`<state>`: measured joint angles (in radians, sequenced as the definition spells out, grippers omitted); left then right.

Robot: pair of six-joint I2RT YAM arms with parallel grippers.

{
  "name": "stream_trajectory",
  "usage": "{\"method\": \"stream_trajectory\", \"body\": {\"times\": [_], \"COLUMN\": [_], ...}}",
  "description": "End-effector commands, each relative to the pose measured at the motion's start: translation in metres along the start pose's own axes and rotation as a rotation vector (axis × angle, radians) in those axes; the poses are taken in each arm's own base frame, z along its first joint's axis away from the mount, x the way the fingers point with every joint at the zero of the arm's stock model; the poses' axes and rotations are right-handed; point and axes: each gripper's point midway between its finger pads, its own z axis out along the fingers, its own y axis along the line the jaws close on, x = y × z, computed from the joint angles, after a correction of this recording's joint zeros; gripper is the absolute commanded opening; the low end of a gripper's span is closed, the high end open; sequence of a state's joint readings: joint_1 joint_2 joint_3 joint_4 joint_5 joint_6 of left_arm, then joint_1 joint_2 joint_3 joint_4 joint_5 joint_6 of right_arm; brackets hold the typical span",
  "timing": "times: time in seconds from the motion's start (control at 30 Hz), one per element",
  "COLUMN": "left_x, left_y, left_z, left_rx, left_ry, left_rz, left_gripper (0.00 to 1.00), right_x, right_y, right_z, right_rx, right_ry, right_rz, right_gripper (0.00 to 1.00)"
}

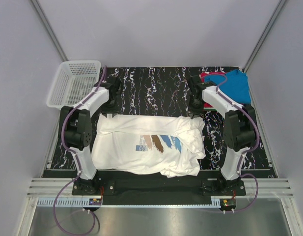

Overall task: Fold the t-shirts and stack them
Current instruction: Fold the tshirt

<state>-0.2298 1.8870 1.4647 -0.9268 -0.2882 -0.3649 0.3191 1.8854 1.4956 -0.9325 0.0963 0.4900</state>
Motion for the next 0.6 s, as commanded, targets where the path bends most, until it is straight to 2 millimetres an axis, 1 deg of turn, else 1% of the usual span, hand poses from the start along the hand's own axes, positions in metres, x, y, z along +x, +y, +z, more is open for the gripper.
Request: {"method": "stream_trajectory", "body": {"times": [0.0, 0.2, 0.23, 0.27, 0.33, 0.37, 0.57], "left_x": [-0.018, -0.014, -0.015, -0.014, -0.015, -0.014, -0.007], "left_y": [-0.014, -0.020, -0.020, -0.021, -0.021, -0.022, -0.026], "left_z": [-0.004, 0.007, 0.008, 0.012, 0.014, 0.019, 0.032], "left_rx": [0.048, 0.046, 0.048, 0.044, 0.035, 0.029, 0.015], "left_ry": [-0.058, -0.042, -0.043, -0.032, -0.032, -0.021, 0.016], "left_rz": [-0.005, 0.006, 0.007, 0.012, 0.014, 0.016, 0.015], "left_gripper": [0.39, 0.39, 0.39, 0.39, 0.39, 0.38, 0.29], "right_x": [-0.002, 0.002, 0.005, 0.005, 0.009, 0.009, 0.009], "right_y": [-0.002, -0.004, -0.005, -0.005, -0.005, -0.004, -0.002], "right_z": [0.013, 0.027, 0.032, 0.033, 0.038, 0.040, 0.047], "right_rx": [0.031, 0.047, 0.056, 0.058, 0.062, 0.062, 0.062], "right_ry": [-0.019, 0.001, 0.018, 0.022, 0.042, 0.045, 0.056], "right_rz": [-0.019, -0.023, -0.024, -0.026, -0.022, -0.021, -0.012], "right_gripper": [0.00, 0.00, 0.00, 0.00, 0.00, 0.00, 0.00]}}
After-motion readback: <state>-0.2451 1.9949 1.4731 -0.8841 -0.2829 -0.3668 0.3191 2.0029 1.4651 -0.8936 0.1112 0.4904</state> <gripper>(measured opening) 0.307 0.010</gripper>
